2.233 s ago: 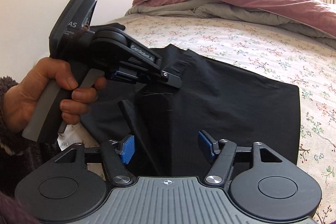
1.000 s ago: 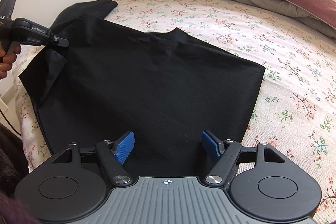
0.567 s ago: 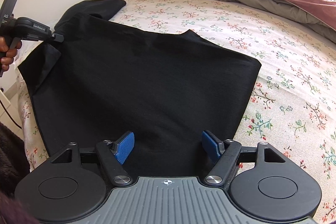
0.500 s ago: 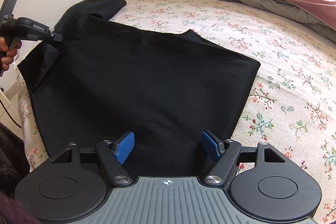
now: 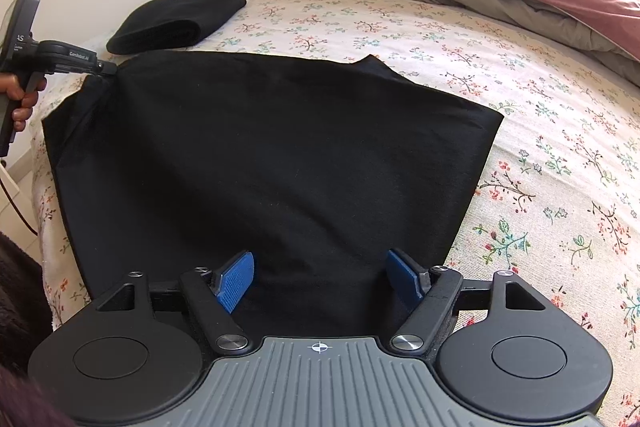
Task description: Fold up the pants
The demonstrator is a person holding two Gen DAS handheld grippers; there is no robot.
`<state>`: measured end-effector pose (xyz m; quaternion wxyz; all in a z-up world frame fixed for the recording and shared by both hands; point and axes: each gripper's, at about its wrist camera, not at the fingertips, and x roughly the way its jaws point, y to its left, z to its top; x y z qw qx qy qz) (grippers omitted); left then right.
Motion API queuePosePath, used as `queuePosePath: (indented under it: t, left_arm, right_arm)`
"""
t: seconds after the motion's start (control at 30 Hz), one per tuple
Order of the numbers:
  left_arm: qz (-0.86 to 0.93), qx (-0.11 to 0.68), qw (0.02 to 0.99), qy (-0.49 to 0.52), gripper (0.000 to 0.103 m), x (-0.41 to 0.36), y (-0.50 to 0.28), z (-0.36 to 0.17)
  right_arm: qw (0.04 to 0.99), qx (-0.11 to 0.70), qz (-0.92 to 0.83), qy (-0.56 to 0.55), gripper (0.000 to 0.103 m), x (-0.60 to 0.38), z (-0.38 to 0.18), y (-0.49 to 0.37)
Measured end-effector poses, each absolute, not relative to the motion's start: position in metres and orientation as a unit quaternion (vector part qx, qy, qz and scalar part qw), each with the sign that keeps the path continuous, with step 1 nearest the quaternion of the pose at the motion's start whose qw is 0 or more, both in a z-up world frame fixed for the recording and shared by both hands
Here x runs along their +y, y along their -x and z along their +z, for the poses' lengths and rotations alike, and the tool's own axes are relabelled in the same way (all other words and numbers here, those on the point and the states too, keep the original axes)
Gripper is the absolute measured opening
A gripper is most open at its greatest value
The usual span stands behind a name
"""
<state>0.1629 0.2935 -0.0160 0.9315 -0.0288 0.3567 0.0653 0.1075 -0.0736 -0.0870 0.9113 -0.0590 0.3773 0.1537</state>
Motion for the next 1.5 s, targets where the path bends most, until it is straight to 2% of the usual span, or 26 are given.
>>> queuePosePath:
  t: [0.2, 0.37, 0.53, 0.7, 0.83, 1.03, 1.1, 1.27, 1.5]
  left_arm:
    - [0.04, 0.313, 0.946, 0.067, 0.031, 0.301, -0.137, 0.009]
    - [-0.036, 0.304, 0.95, 0.063, 0.042, 0.273, -0.118, 0.015]
    - [-0.113, 0.325, 0.939, 0.024, 0.043, 0.247, -0.103, -0.003]
    - [-0.112, 0.382, 0.917, -0.024, 0.043, 0.256, -0.094, -0.041]
    - [-0.131, 0.372, 0.918, -0.038, 0.043, 0.273, -0.076, -0.052]
    - [-0.172, 0.374, 0.91, -0.06, 0.057, 0.286, -0.057, -0.05]
    - [-0.178, 0.37, 0.909, -0.069, 0.059, 0.285, -0.052, -0.046]
    - [-0.209, 0.348, 0.91, -0.085, 0.068, 0.259, -0.048, -0.036]
    - [-0.271, 0.341, 0.889, -0.138, 0.078, 0.18, -0.05, -0.034]
  right_arm:
    - [0.915, 0.371, 0.146, 0.055, 0.075, -0.076, -0.082, -0.106]
    - [0.92, 0.368, 0.128, 0.037, 0.075, -0.089, -0.076, -0.107]
    - [0.921, 0.37, 0.12, 0.026, 0.075, -0.098, -0.076, -0.103]
    - [0.914, 0.379, 0.129, 0.07, 0.075, -0.092, -0.085, -0.09]
    - [0.909, 0.383, 0.135, 0.091, 0.079, -0.093, -0.091, -0.077]
    - [0.903, 0.395, 0.146, 0.077, 0.081, -0.11, -0.09, -0.058]
    - [0.902, 0.399, 0.146, 0.074, 0.081, -0.115, -0.088, -0.053]
    - [0.899, 0.41, 0.152, 0.009, 0.081, -0.133, -0.076, -0.05]
    - [0.884, 0.437, 0.161, -0.053, 0.081, -0.136, -0.074, -0.059]
